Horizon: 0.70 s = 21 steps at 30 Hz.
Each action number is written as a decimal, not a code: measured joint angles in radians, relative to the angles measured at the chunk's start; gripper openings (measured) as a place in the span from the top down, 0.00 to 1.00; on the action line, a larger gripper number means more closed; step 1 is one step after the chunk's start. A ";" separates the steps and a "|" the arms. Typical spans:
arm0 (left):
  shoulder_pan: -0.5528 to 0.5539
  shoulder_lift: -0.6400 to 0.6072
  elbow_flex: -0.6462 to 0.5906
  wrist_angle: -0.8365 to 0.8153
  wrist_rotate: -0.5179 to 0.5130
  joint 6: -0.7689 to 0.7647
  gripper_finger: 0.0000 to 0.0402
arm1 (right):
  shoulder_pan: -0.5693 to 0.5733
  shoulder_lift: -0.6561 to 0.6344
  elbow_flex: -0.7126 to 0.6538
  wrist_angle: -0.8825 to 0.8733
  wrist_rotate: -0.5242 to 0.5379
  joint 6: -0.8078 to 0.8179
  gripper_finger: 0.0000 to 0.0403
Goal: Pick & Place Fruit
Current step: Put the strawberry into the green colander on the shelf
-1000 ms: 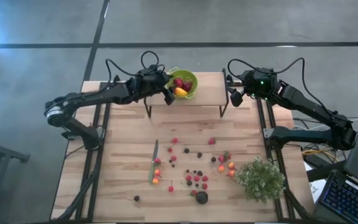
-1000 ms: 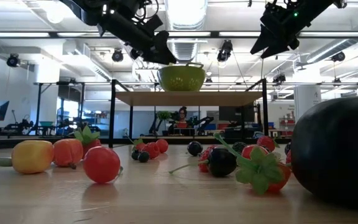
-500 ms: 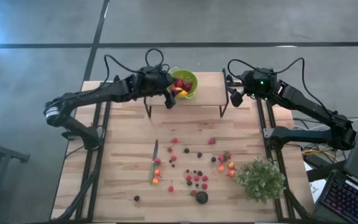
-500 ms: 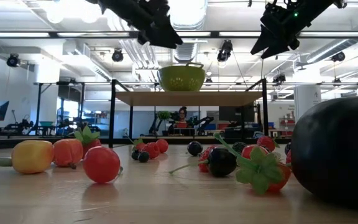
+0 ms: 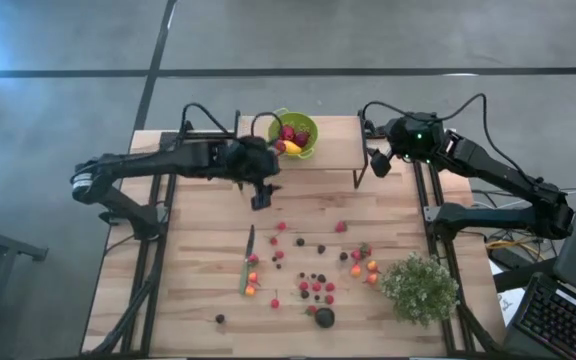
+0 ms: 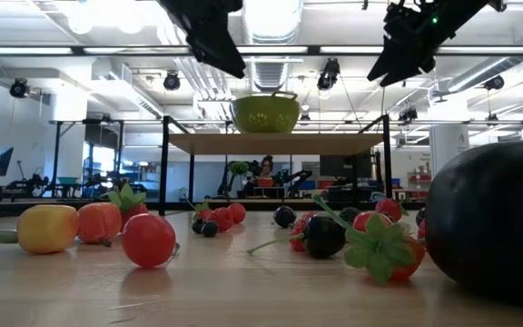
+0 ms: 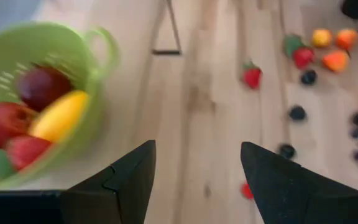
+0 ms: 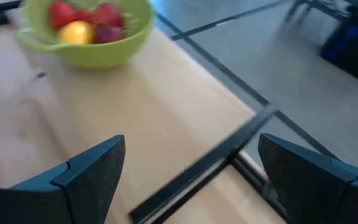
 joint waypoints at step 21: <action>-0.124 0.000 -0.176 -0.039 0.000 -0.142 0.40 | 0.389 0.000 -0.082 -0.010 0.155 0.157 0.10</action>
